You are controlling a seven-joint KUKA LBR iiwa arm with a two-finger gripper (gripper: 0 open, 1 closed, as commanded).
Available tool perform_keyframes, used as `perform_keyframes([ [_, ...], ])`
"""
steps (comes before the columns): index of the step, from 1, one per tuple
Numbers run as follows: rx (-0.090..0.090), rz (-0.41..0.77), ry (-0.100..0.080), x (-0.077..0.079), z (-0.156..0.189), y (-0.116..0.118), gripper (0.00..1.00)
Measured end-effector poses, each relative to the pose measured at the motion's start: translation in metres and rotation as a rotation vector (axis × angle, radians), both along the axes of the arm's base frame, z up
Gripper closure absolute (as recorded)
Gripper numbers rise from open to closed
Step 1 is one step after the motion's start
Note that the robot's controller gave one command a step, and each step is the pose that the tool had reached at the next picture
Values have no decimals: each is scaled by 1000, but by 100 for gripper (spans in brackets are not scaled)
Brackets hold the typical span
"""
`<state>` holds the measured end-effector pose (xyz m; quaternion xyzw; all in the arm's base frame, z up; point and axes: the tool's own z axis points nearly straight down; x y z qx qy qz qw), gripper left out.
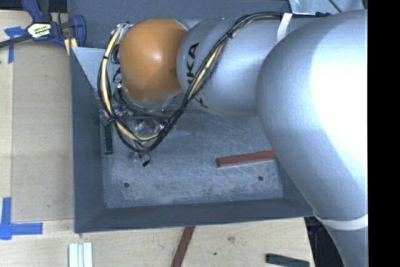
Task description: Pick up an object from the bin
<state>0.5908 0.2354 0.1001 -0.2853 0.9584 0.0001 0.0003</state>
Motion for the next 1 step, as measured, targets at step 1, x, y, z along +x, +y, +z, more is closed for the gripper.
perform_keyframes([
  [1,1,55,-2,20,8,1,0],
])
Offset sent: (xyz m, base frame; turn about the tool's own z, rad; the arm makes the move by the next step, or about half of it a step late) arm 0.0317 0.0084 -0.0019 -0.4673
